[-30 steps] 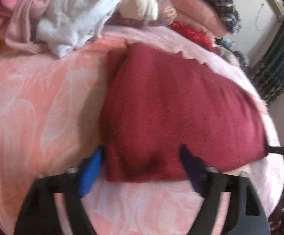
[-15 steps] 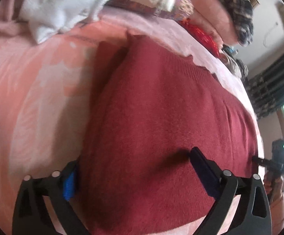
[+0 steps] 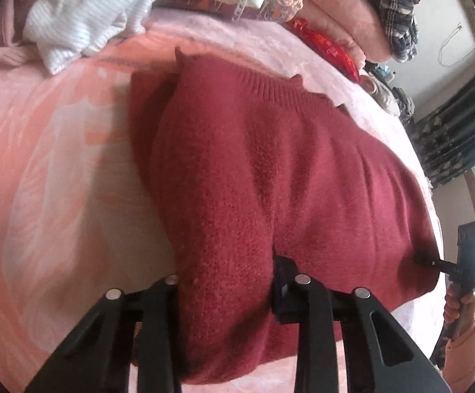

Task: Fold small clothes

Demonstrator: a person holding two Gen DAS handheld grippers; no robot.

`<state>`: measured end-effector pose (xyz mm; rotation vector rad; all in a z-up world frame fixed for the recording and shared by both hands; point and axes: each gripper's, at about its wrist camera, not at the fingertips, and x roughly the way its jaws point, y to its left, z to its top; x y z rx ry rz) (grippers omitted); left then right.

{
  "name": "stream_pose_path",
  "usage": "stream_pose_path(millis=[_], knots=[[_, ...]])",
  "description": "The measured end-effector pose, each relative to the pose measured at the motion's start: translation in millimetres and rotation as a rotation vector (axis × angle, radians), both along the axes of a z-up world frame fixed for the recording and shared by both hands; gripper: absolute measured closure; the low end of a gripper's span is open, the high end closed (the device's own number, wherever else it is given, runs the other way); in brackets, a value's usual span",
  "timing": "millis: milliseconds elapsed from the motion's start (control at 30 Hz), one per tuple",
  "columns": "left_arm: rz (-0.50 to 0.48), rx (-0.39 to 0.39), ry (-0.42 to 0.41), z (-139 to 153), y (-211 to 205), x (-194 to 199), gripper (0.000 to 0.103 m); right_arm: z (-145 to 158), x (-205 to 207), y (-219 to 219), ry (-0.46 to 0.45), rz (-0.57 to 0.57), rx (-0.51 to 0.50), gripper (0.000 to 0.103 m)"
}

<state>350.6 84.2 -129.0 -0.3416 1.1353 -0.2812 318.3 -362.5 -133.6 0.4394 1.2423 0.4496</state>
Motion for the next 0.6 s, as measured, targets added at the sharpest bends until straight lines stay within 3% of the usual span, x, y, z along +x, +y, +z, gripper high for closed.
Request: stream_pose_path(millis=[167, 367, 467, 600], knots=[[-0.058, -0.039, -0.014, 29, -8, -22, 0.076, 33, -32, -8, 0.001, 0.053, -0.045, 0.091], [-0.173, -0.058, 0.046, 42, -29, -90, 0.076, 59, -100, -36, 0.030, 0.074, -0.059, 0.091], [-0.214, -0.074, 0.079, 38, -36, -132, 0.076, 59, -138, -47, 0.051, 0.080, -0.057, 0.091], [-0.255, -0.033, 0.092, 25, -45, -164, 0.075, 30, -167, -56, 0.090, 0.060, -0.060, 0.091]])
